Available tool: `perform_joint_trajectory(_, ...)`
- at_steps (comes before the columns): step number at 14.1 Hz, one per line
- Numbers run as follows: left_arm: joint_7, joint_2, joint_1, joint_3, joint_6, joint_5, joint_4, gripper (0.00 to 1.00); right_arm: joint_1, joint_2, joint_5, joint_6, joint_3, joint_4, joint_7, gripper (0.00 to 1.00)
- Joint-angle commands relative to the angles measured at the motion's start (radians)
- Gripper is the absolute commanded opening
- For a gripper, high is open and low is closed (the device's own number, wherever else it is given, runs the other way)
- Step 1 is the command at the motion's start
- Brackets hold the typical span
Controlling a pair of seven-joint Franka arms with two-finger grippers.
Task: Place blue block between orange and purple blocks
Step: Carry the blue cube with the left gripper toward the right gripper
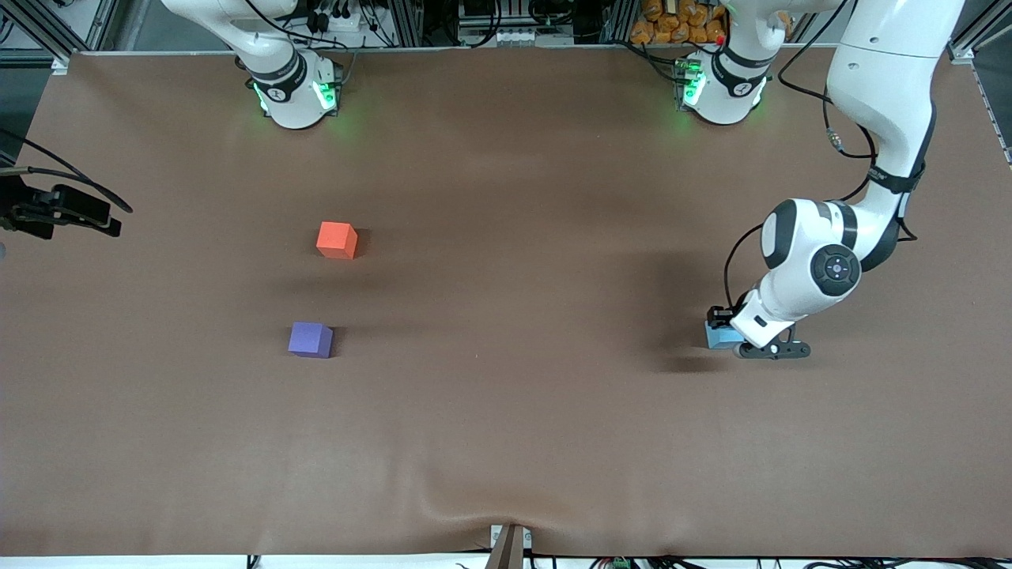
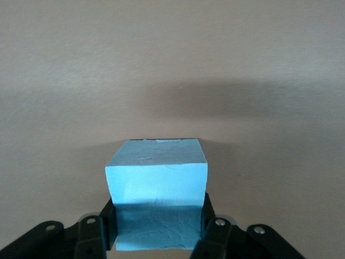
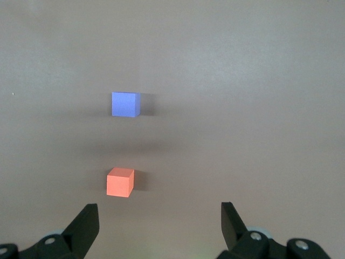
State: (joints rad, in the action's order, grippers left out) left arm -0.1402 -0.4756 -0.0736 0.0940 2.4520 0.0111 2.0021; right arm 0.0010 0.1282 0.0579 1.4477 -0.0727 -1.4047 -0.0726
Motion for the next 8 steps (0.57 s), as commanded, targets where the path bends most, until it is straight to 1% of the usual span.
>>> perform_joint_trajectory(1,-0.054,0.011,-0.058,0.006,-0.002,-0.013,-0.028,0.00,-0.001,0.002,0.011,-0.004,-0.001,0.013,-0.010,1.00)
perform_joint_trajectory(4,-0.090,0.023,-0.129,0.018,-0.017,-0.013,-0.057,0.00,-0.001,0.002,0.013,-0.004,-0.001,0.013,-0.010,1.00)
perform_joint_trajectory(5,-0.104,0.023,-0.158,0.029,-0.031,-0.013,-0.080,0.00,-0.001,0.002,0.013,-0.004,-0.002,0.013,-0.010,1.00)
perform_joint_trajectory(8,-0.189,0.015,-0.264,0.030,-0.050,-0.013,-0.137,0.00,-0.001,0.002,0.013,-0.004,-0.001,0.013,-0.010,1.00)
